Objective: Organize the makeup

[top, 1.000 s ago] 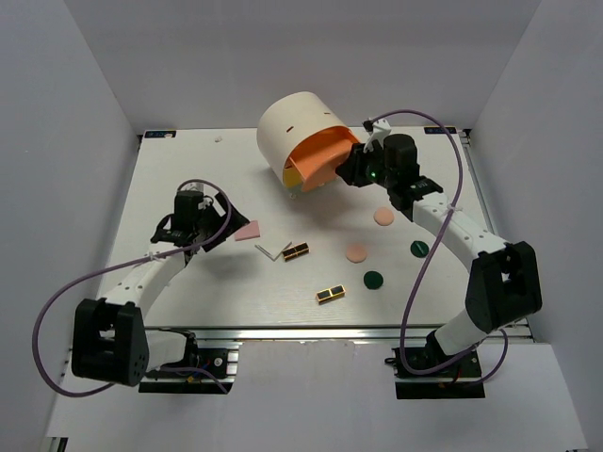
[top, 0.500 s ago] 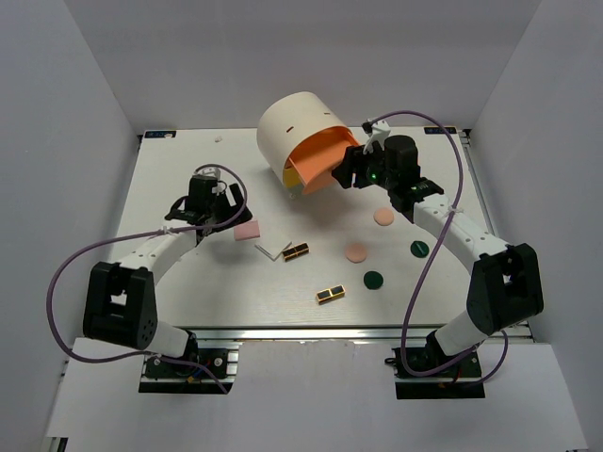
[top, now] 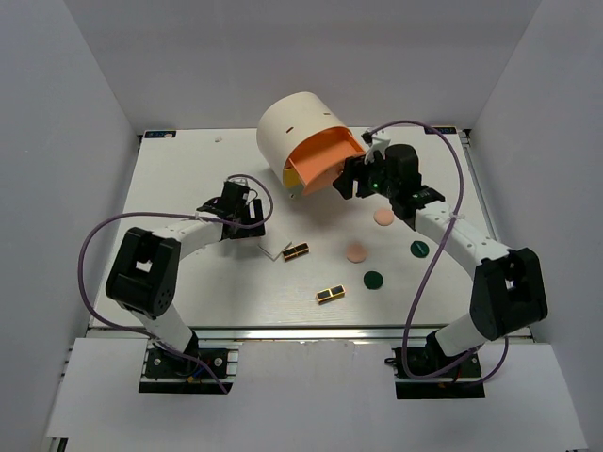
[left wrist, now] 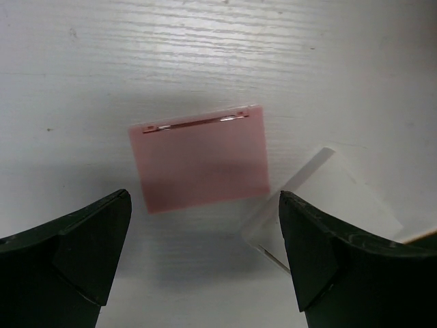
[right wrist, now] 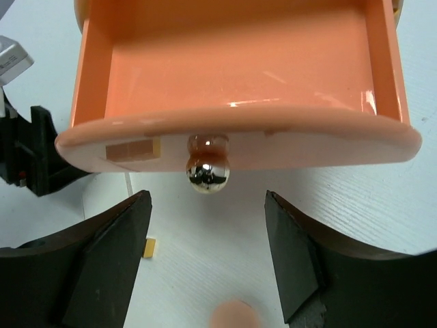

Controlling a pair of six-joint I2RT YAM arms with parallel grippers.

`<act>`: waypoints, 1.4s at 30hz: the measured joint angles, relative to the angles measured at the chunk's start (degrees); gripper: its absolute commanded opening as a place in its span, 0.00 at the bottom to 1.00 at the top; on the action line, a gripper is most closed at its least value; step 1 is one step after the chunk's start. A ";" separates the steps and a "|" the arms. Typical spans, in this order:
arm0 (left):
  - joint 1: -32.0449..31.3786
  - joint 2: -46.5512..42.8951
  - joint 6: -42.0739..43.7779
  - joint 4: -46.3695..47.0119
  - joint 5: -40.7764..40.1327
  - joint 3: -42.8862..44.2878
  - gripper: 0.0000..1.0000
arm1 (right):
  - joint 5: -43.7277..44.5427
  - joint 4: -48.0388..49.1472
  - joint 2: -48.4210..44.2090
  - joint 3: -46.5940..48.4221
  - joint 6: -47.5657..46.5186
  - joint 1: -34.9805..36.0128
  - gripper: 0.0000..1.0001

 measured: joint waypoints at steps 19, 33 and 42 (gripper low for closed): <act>-1.14 6.40 -3.06 0.59 -7.61 3.43 0.95 | -0.37 -0.42 -7.48 -4.79 -3.30 -0.48 0.83; -1.51 7.37 -5.07 0.31 -10.73 4.00 0.77 | -0.35 -0.55 -8.85 -5.35 -4.48 -1.16 0.83; -1.55 6.78 -5.73 -0.17 -11.10 3.78 0.12 | -2.27 -1.86 -10.32 -5.88 -7.37 -1.20 0.89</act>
